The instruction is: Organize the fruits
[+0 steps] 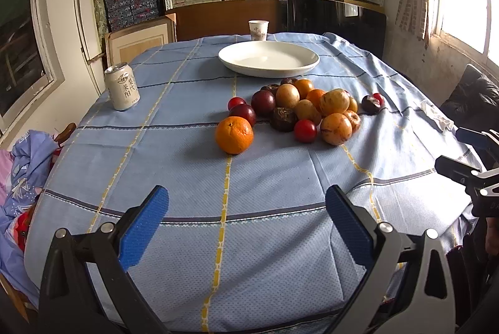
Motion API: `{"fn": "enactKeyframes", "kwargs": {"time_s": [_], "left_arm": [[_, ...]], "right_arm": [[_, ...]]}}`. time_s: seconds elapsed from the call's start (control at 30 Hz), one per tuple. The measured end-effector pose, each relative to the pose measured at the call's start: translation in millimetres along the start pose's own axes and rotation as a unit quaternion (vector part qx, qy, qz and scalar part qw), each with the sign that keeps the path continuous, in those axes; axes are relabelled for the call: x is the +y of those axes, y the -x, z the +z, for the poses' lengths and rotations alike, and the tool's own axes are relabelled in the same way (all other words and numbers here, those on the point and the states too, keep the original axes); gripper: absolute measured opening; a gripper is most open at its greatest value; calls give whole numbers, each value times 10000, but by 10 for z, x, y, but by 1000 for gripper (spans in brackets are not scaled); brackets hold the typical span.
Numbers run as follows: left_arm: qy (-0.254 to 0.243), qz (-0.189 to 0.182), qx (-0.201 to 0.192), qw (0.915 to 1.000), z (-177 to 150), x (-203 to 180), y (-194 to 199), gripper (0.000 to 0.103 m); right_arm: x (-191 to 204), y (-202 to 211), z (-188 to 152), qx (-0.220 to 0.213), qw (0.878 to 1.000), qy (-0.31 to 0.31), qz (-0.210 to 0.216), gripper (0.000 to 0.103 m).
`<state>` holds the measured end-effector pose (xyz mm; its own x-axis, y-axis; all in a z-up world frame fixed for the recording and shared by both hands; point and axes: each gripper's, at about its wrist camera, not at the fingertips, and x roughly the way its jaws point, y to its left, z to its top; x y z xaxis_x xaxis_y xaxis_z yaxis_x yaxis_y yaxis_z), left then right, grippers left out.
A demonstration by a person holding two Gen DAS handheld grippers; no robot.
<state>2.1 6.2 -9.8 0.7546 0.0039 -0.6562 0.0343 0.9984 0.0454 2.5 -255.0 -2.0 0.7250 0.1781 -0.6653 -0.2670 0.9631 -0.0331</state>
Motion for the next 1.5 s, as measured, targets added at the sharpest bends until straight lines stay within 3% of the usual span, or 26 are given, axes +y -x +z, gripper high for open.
{"fn": "enactKeyframes", "kwargs": {"time_s": [0.4,0.73,0.9,1.0,1.07,1.2,1.27,1.4,1.5], "left_arm": [[45,-38,158,9999,14,18,-127,98],[289,-393,-3,9988,265,197,-276,99],[235,-158,-452,9986,471,333,-394,99],[438,-318,-335,9980,570,473,-613,99],[569,-477,-229,9970,587,530,-734,99],[702,-867,29,9938,510,572,-948,99],[761,-950,155,9924,459,586,-1015,99],[847,-1047,121,9908,444,621,-1022,99],[909,-1051,200,9901,441,634,-1055,99]], "right_arm": [[-1,-112,-8,146,9999,-18,19,100],[-248,-3,184,-678,9970,-384,19,100],[-388,-242,363,-392,9987,-321,13,100],[-398,-376,412,-351,9988,-302,177,100],[-414,-512,448,-327,9991,-254,34,100],[-634,-837,596,-51,9988,-409,-249,80],[-819,-986,693,35,9977,-658,-141,71],[-1181,-1316,834,313,9903,-1343,180,42],[-1347,-1561,853,592,9829,-1705,357,32]]}}
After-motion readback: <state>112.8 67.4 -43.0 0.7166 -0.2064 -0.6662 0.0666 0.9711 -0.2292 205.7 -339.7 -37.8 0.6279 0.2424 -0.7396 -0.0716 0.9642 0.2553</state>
